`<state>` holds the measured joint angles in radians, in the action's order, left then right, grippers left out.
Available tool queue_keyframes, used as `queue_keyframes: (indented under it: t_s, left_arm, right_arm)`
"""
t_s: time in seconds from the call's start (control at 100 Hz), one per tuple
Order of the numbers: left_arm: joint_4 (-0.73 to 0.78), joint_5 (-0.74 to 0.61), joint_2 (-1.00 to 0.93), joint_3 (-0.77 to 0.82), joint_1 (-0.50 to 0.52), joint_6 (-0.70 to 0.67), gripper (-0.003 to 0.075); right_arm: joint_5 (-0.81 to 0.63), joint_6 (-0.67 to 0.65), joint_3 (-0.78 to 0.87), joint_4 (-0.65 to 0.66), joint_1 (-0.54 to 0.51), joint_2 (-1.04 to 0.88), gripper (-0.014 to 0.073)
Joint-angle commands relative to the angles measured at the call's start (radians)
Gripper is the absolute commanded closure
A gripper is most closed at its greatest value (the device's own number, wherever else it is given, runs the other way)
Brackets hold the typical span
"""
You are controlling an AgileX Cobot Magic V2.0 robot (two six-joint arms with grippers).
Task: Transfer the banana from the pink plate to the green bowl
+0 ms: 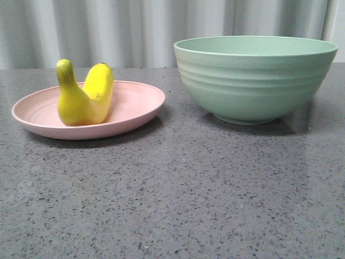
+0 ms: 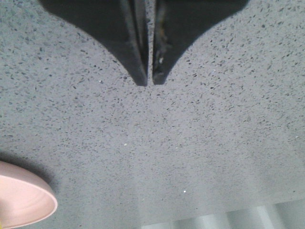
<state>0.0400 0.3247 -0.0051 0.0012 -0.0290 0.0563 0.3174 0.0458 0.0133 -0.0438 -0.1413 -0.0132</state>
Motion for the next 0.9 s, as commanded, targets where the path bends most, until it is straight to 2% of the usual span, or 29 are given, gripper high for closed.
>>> queue_keyframes:
  t_s: [0.0, 0.89]
  left_arm:
    - [-0.010, -0.041, -0.031, 0.025, -0.002, -0.006, 0.0739]
    - [-0.008, -0.106, -0.031, 0.025, -0.002, -0.006, 0.0739]
  right_arm:
    - [-0.026, 0.009, 0.026, 0.001, -0.002, -0.015, 0.0673]
    - [-0.026, 0.009, 0.026, 0.001, -0.002, -0.015, 0.0673]
